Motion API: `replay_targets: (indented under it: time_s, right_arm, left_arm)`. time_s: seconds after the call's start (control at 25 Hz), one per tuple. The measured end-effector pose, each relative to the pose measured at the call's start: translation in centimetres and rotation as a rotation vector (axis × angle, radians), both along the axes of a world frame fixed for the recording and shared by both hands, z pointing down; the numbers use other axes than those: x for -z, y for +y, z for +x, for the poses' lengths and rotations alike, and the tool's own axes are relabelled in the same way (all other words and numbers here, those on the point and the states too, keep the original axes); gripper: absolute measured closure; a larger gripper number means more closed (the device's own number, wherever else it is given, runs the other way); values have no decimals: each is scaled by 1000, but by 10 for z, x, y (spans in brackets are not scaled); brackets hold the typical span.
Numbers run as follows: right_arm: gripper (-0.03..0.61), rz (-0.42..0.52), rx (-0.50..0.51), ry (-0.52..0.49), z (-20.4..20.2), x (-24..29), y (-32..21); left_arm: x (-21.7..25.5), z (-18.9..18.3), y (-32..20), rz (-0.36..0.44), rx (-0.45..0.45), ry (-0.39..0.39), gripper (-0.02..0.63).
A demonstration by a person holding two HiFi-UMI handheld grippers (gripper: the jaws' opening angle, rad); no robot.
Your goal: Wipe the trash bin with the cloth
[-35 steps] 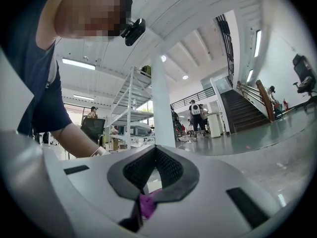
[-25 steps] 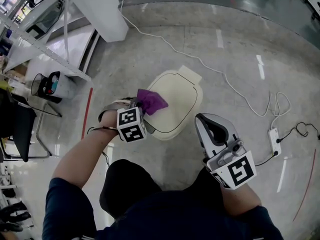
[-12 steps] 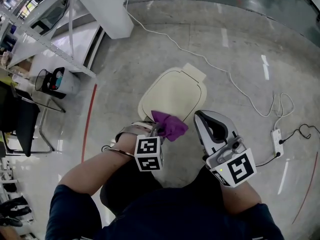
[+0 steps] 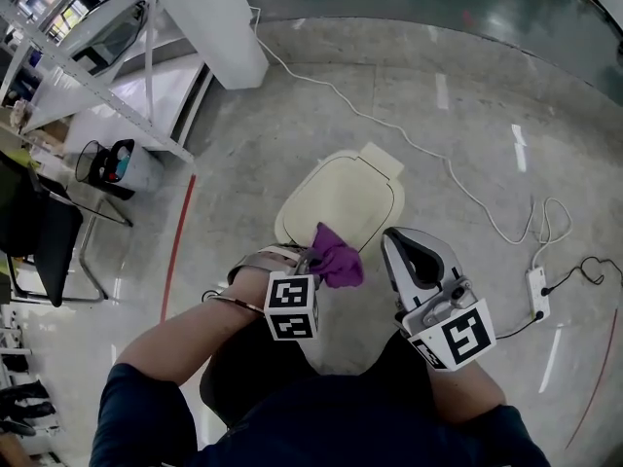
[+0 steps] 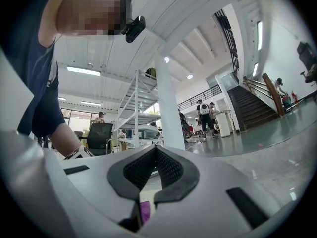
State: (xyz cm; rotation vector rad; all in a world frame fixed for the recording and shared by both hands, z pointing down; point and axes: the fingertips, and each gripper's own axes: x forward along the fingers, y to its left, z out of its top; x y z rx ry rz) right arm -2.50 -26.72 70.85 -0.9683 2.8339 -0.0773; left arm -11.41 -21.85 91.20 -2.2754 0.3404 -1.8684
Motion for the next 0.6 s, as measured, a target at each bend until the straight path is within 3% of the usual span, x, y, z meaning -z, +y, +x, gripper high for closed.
replay_targets:
  time_s: [0.32, 0.6]
  right_arm:
    - [568, -34, -15, 62, -2, 42, -3]
    - [568, -94, -17, 127, -12, 111, 7]
  left_arm:
    - [64, -9, -26, 82, 7, 26, 560]
    - [152, 3, -29, 66, 48, 126, 560]
